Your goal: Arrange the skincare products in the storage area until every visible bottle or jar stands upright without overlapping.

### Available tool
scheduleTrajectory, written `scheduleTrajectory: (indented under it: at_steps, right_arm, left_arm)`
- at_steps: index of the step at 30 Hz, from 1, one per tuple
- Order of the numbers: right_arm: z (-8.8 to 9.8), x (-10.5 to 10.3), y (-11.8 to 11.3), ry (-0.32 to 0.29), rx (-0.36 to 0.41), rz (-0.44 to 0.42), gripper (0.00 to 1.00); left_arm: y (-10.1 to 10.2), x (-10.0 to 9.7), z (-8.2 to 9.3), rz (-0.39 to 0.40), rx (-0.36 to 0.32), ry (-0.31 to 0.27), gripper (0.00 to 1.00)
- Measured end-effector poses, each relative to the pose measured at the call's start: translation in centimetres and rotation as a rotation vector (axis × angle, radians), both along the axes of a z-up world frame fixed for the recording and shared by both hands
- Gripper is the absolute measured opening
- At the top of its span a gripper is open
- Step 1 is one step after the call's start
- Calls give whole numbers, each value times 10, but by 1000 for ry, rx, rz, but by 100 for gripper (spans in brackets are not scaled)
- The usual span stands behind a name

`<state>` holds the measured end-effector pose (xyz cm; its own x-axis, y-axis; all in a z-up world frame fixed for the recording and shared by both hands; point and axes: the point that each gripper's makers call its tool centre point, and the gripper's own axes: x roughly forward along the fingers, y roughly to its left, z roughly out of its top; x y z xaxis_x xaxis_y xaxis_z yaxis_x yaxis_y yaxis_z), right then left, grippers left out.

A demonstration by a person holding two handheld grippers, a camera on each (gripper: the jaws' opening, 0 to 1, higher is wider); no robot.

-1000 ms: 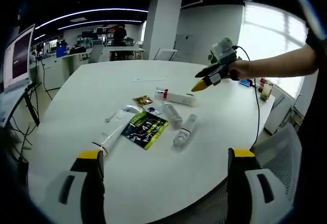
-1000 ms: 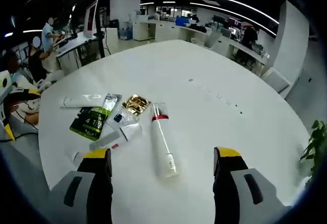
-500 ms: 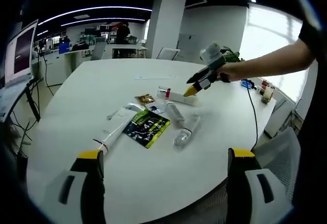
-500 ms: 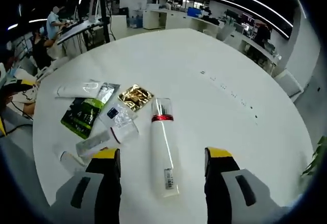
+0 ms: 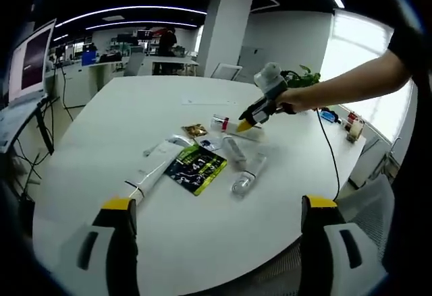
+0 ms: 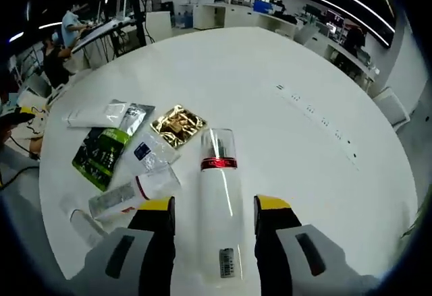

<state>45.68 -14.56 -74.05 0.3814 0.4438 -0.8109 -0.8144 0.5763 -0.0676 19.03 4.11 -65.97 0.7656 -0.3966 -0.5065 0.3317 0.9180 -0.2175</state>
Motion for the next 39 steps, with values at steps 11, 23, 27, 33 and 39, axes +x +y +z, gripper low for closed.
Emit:
scheduleTrajectory:
  at_steps: [11,23,27,33,39]
  right_arm:
    - [-16,9,6,49,-73,42,36]
    - [-22,1,2,58,-168,86,31]
    - [-29,8,0,68,-168,72,31]
    - [-23,1,0,48,-137,51,30]
    - [-24,4,0,43,-130,49,29]
  left_arm:
    - [6,1,1,30,-30,1,94]
    - [5,2,1,38,-49,11,93]
    - [5,2,0,38,-51,15,93]
    - [6,3,-1,37,-52,20,93]
    - [6,2,-2,34,-48,21,93]
